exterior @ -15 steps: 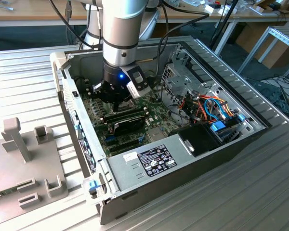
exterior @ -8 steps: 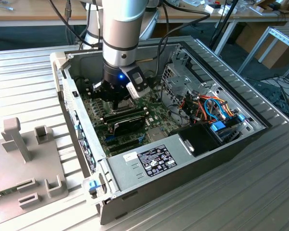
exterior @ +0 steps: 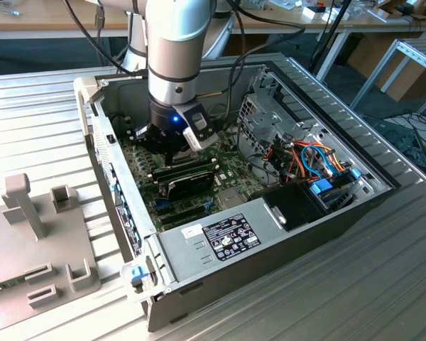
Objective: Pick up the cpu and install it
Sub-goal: 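Install the second cpu locking lever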
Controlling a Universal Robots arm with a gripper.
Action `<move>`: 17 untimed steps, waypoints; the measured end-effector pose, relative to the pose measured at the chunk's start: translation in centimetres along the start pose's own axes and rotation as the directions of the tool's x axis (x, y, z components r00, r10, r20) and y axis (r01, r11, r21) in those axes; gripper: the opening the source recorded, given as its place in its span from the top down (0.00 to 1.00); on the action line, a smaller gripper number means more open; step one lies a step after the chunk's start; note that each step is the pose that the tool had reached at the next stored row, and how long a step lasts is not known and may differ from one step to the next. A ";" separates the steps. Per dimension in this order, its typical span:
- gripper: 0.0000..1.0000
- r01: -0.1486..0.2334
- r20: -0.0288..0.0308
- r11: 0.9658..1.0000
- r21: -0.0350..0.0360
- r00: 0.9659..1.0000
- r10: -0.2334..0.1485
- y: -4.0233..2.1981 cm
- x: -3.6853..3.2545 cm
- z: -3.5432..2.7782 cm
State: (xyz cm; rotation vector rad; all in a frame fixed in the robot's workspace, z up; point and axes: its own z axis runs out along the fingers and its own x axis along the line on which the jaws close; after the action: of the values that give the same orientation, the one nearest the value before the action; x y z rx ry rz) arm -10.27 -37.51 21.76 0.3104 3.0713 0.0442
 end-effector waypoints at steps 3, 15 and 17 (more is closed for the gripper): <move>0.89 0.000 0.005 1.000 -0.001 1.000 0.000 -0.06 0.25 0.34; 0.89 0.001 0.023 1.000 -0.005 1.000 -0.001 -0.19 0.74 1.23; 0.89 0.001 0.027 1.000 -0.006 1.000 -0.001 -0.21 0.84 1.41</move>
State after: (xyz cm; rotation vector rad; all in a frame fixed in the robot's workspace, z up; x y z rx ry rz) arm -11.05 -37.52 20.31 0.3064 3.0446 0.0487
